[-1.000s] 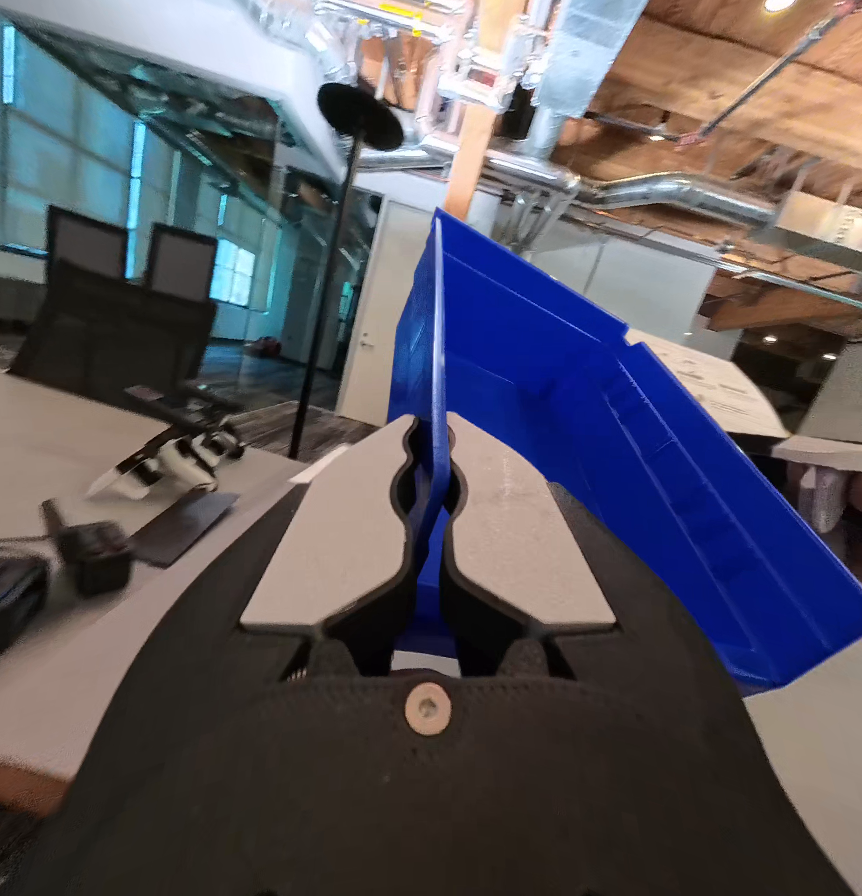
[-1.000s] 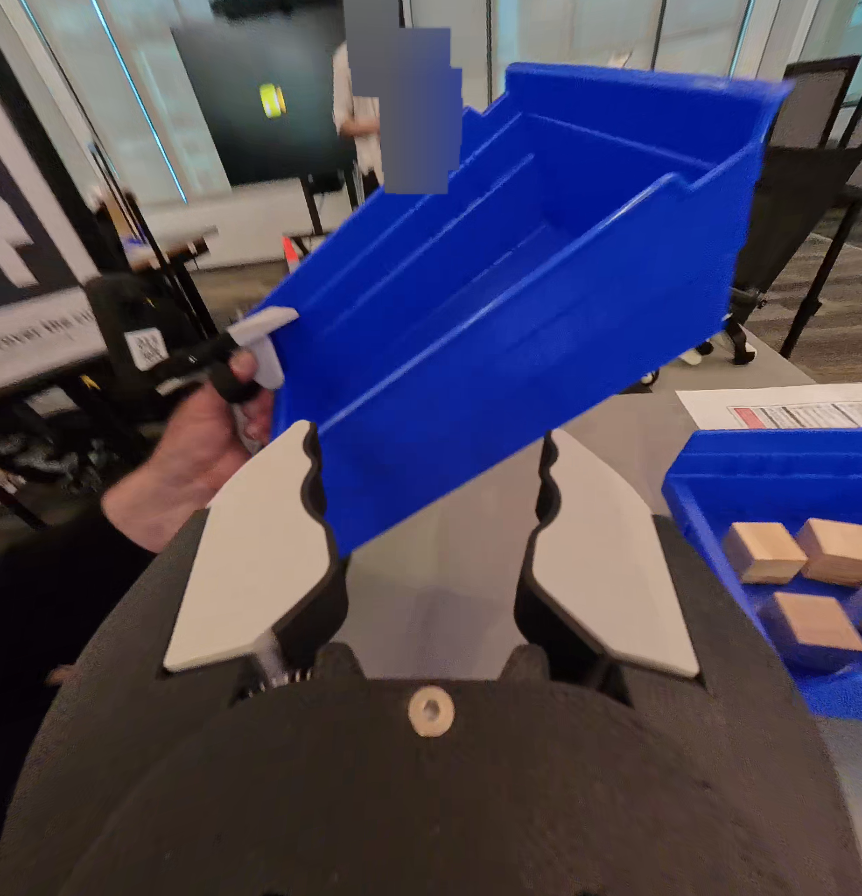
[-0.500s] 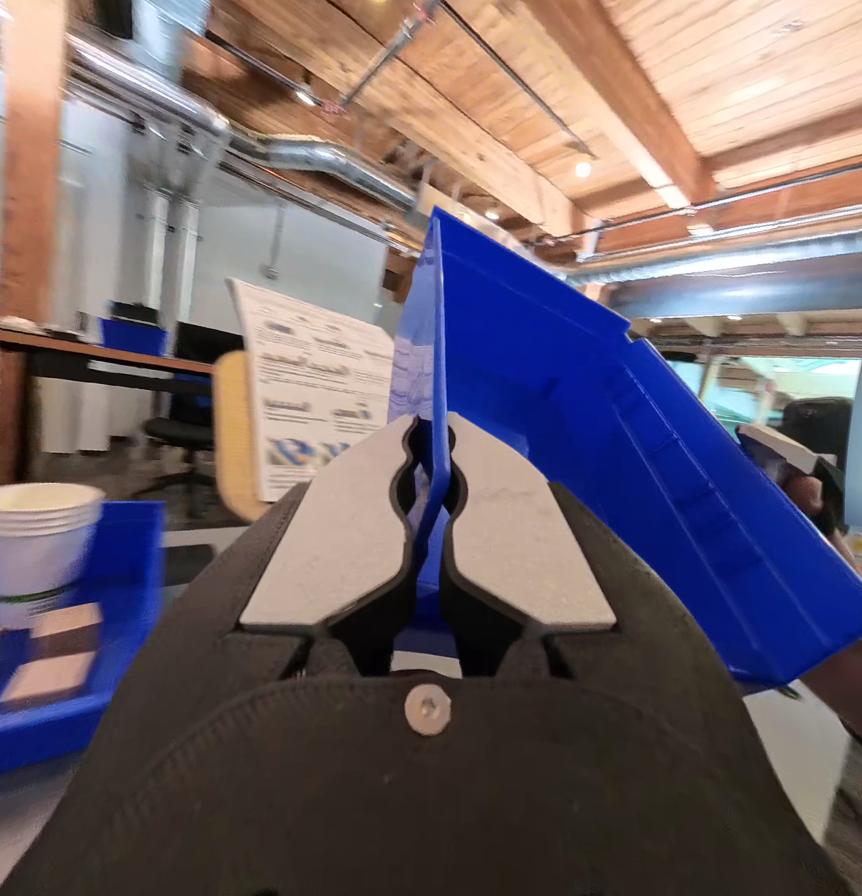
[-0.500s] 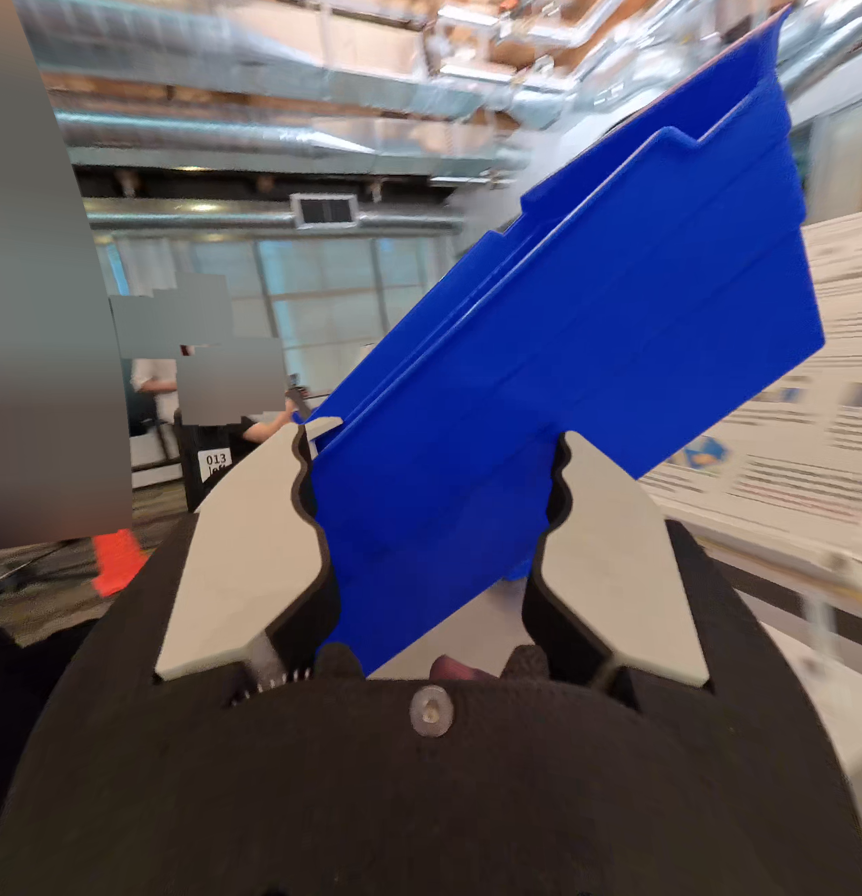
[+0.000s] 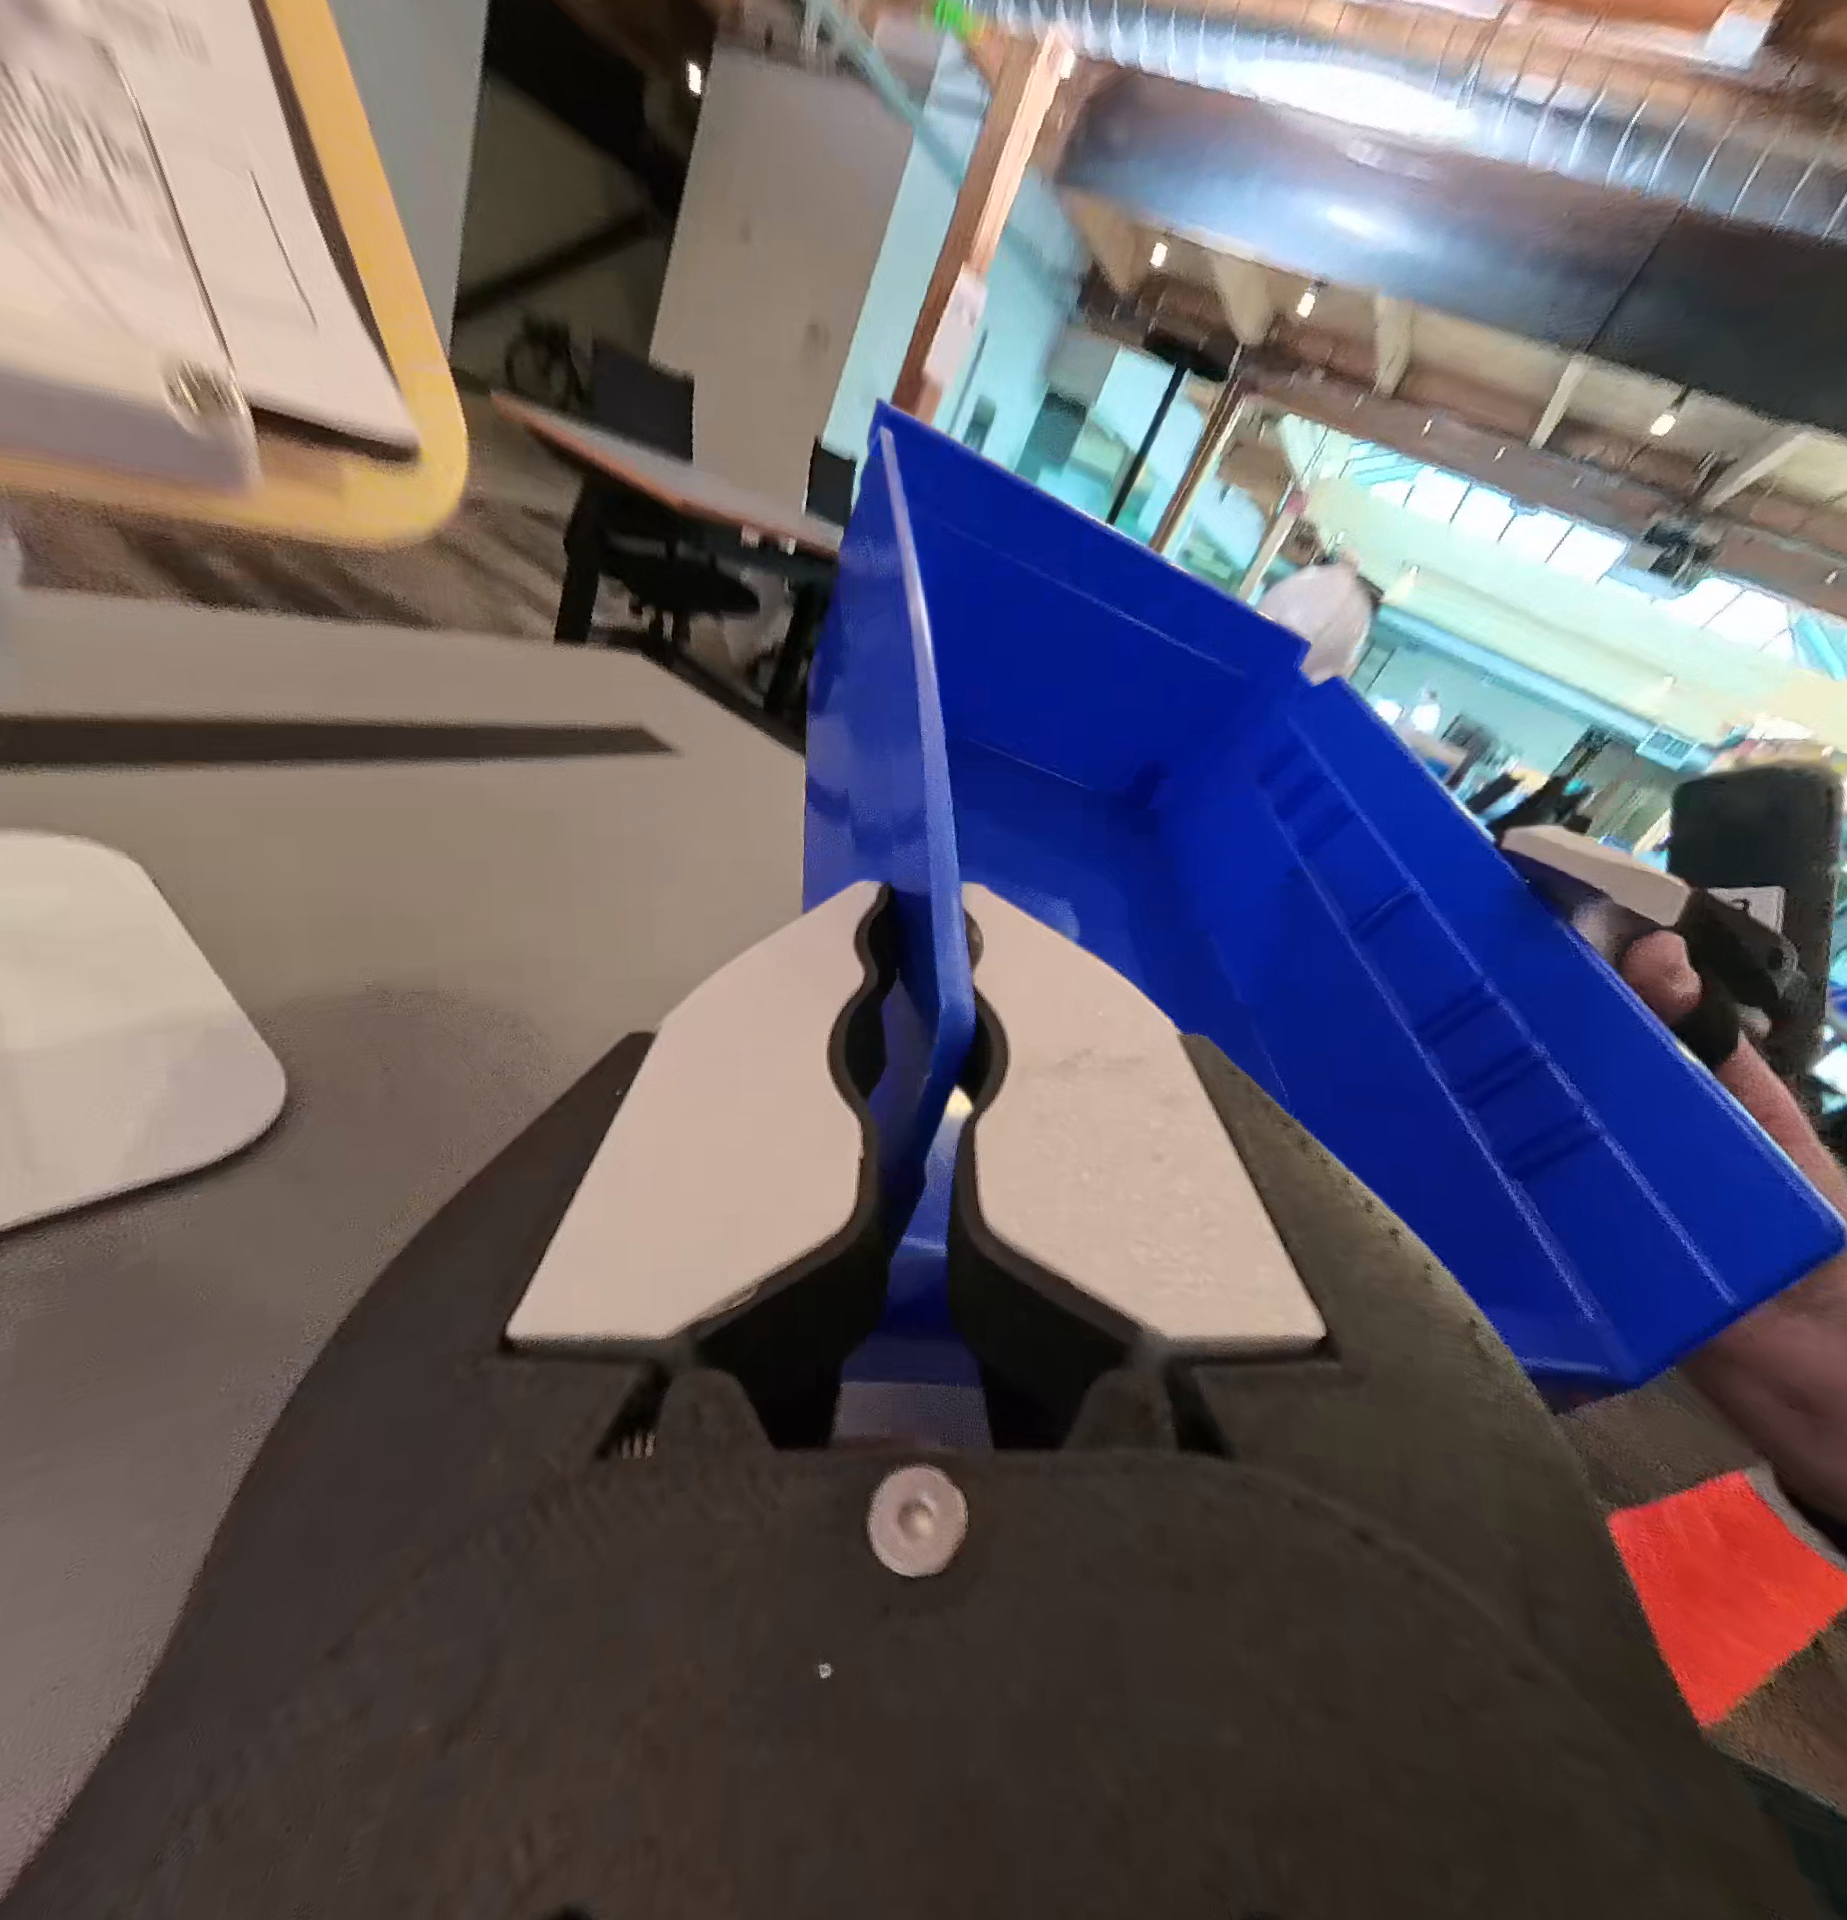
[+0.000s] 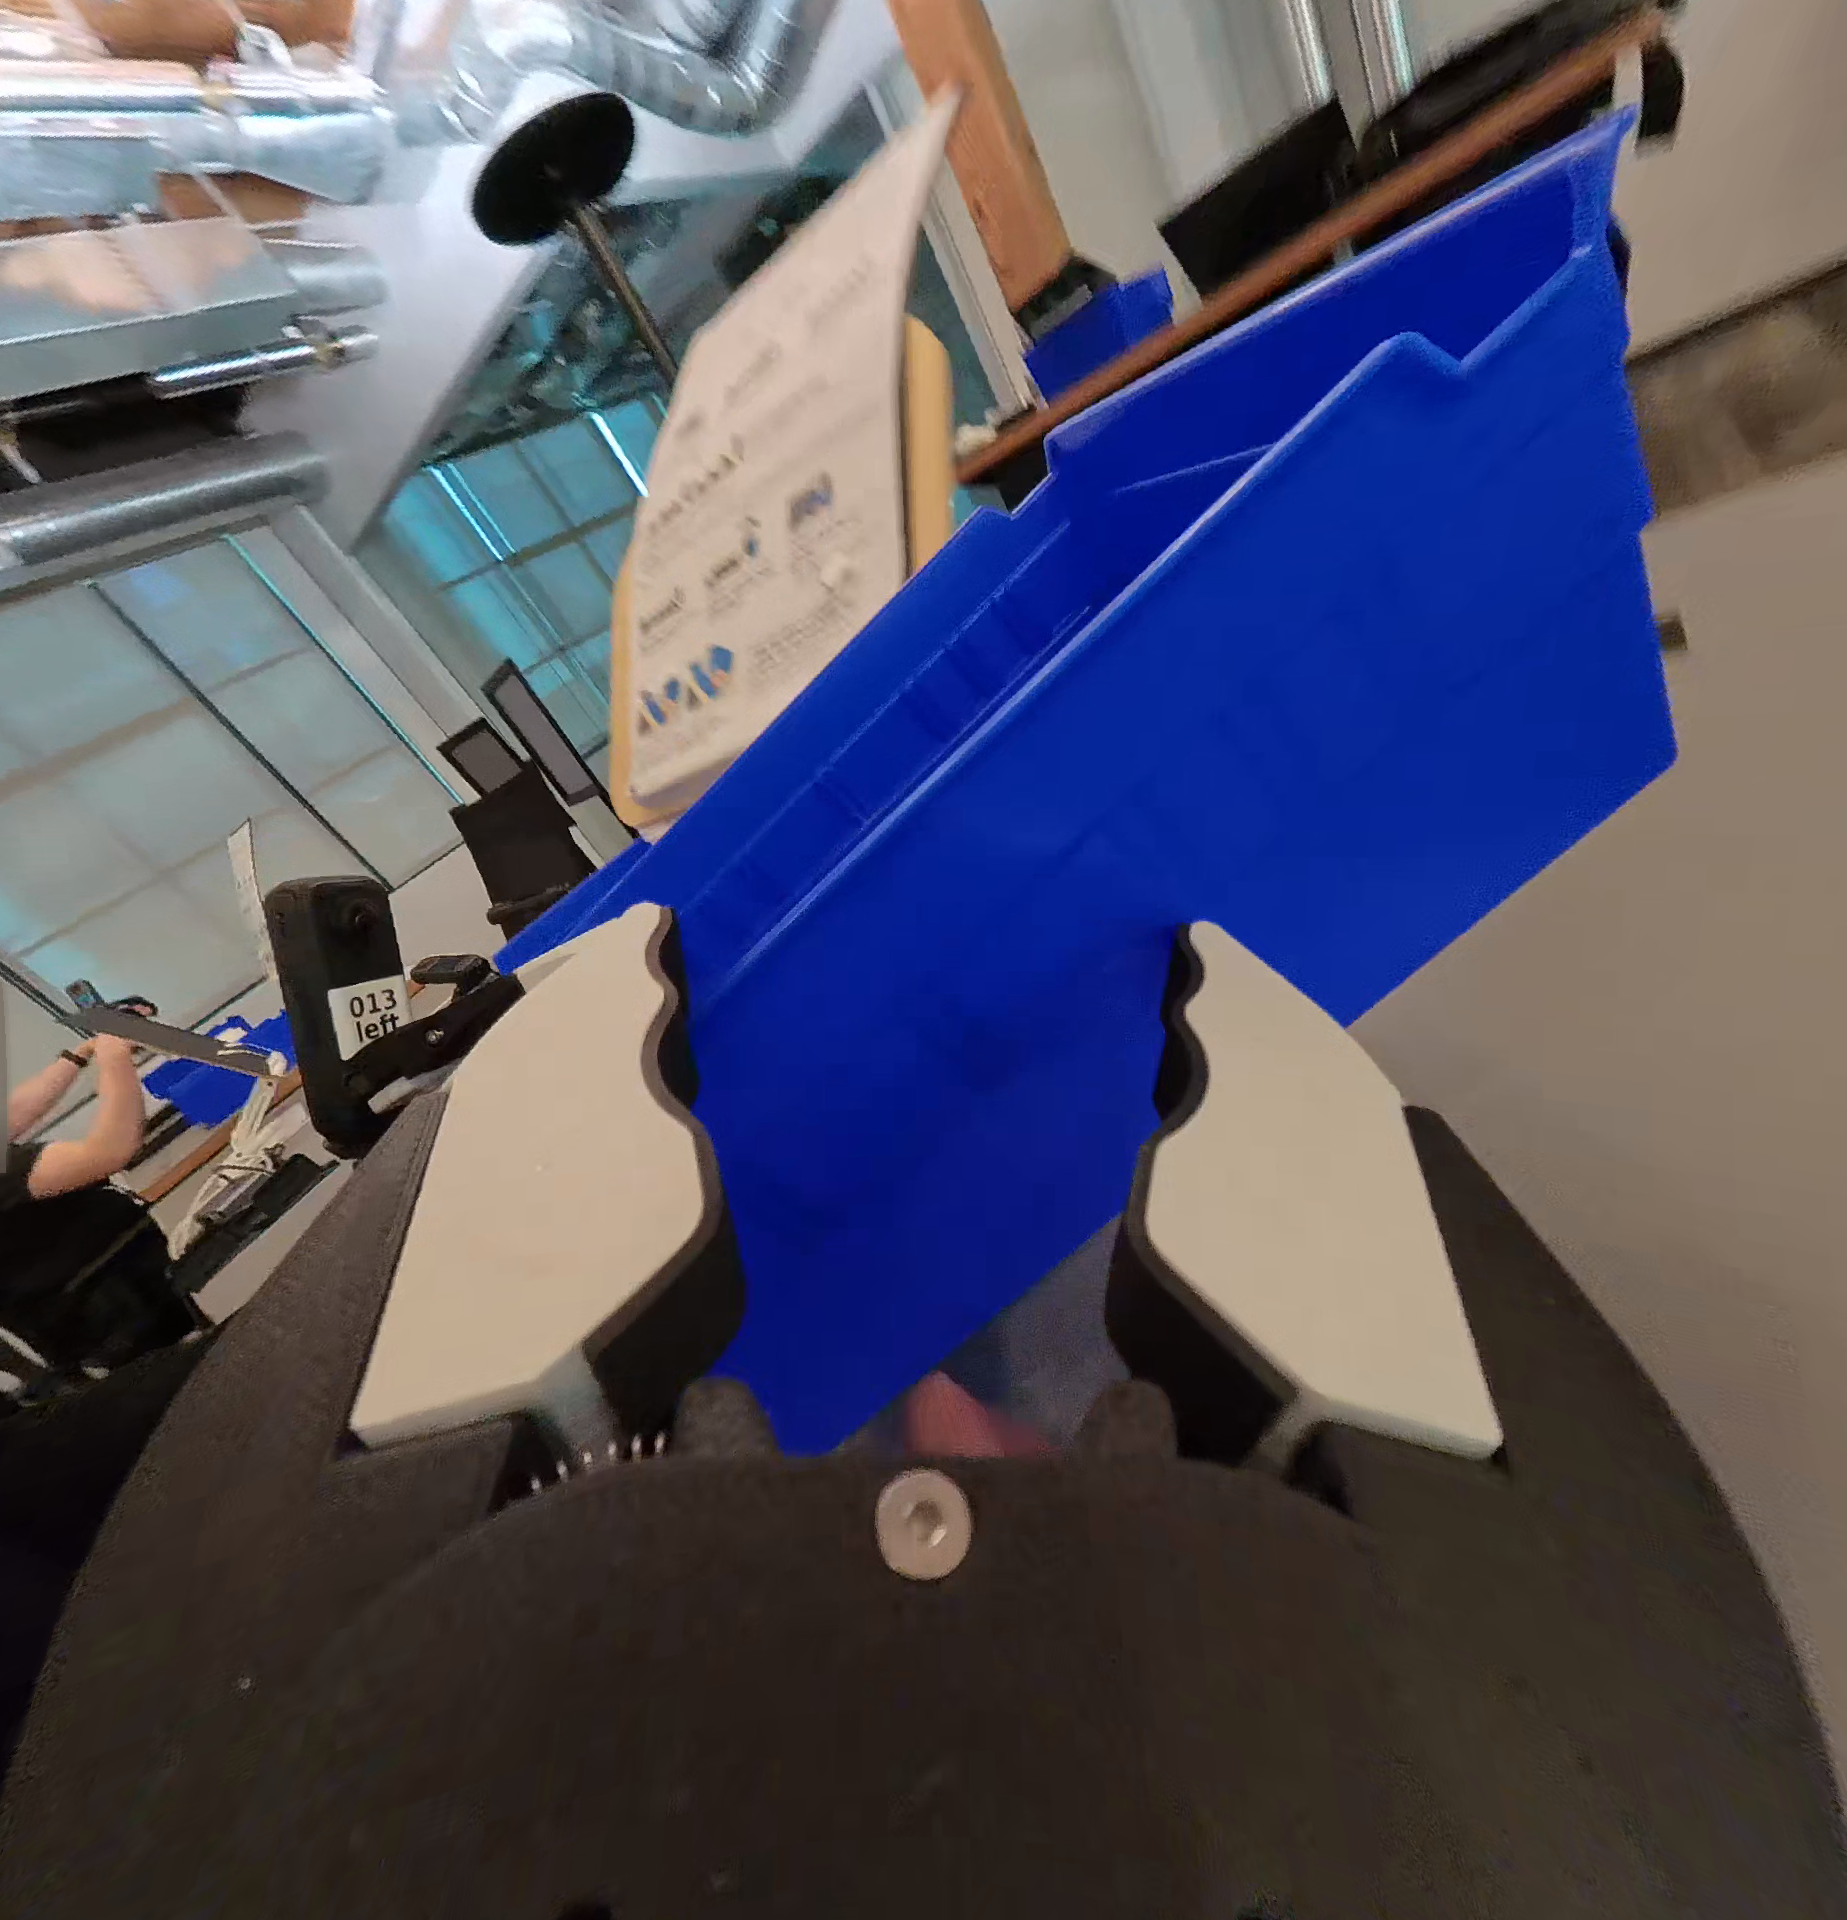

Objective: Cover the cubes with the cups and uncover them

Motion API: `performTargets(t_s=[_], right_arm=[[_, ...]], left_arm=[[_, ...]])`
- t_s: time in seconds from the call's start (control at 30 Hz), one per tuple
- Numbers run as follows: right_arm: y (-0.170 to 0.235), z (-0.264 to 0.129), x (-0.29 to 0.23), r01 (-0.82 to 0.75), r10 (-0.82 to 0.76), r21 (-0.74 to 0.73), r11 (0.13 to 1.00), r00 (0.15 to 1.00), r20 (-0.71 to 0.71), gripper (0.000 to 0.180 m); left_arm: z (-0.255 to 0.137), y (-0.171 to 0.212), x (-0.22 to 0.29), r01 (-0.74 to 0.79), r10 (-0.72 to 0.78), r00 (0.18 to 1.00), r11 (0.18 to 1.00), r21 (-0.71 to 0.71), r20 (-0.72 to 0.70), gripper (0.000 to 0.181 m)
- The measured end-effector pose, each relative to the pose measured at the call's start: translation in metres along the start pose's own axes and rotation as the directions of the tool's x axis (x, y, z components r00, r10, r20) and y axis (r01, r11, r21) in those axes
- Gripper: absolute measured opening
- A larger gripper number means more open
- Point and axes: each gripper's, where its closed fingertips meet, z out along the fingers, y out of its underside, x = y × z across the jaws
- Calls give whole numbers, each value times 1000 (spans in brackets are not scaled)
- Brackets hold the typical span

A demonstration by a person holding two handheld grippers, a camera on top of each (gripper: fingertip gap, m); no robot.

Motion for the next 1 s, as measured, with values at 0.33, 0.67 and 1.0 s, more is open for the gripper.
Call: performTargets(t_s=[0.33,0.67,1.0], right_arm=[[70,22,63,-202,195,-288,936,979,-52,87],[58,21,67,-166,163,-287,943,986,-36,89],[63,-6,17,1,-50,-429,903,993,-104,86]], left_arm=[[12,57,-37,95,-73,991,976,-199,113,14],[0,49,-33,153,-154,988,976,-156,10,22],[-29,-5,-63,-88,38,980,962,-257,-194,19]])
